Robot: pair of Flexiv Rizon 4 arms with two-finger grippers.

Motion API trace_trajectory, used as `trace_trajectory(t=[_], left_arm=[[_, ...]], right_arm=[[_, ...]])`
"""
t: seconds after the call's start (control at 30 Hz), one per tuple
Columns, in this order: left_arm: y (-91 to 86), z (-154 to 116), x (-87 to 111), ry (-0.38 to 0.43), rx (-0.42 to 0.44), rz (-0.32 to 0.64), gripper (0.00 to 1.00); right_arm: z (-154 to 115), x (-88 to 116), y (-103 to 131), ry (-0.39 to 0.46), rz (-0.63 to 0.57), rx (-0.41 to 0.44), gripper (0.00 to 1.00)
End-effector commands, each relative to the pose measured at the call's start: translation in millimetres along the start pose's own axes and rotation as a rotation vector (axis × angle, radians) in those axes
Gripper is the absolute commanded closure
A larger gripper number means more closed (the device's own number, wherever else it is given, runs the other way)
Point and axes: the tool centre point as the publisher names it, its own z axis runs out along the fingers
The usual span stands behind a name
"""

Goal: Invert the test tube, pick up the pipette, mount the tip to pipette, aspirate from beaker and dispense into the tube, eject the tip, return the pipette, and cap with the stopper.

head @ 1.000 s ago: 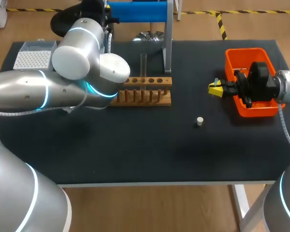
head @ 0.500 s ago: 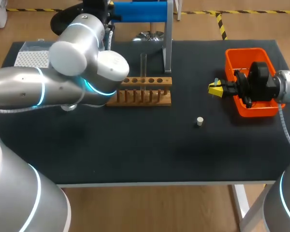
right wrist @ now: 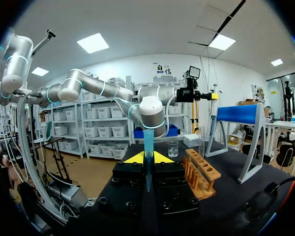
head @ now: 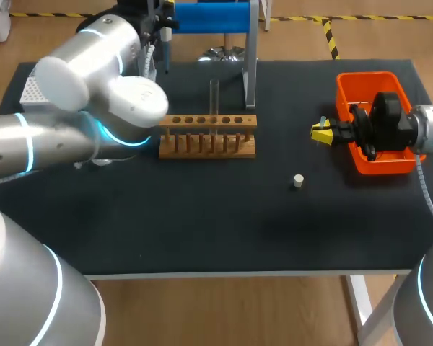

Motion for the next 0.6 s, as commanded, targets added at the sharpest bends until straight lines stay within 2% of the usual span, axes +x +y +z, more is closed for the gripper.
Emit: trace_trajectory(t=[0.03,0.13,0.6], left_arm=[[-14.0,-25,1.5,0.214,-0.015,-0.001,1.00],[-22.3,-35,12.8,0.301,-0.034,0.035,1.00],[-22.3,-35,12.8,0.301,-0.034,0.035,1.00]], right_arm=[[-1,1,0,-0.001,0.000,0.001,1.00],[-1,1,0,-0.001,0.000,0.001,1.00],[-1,1,0,-0.001,0.000,0.001,1.00]])
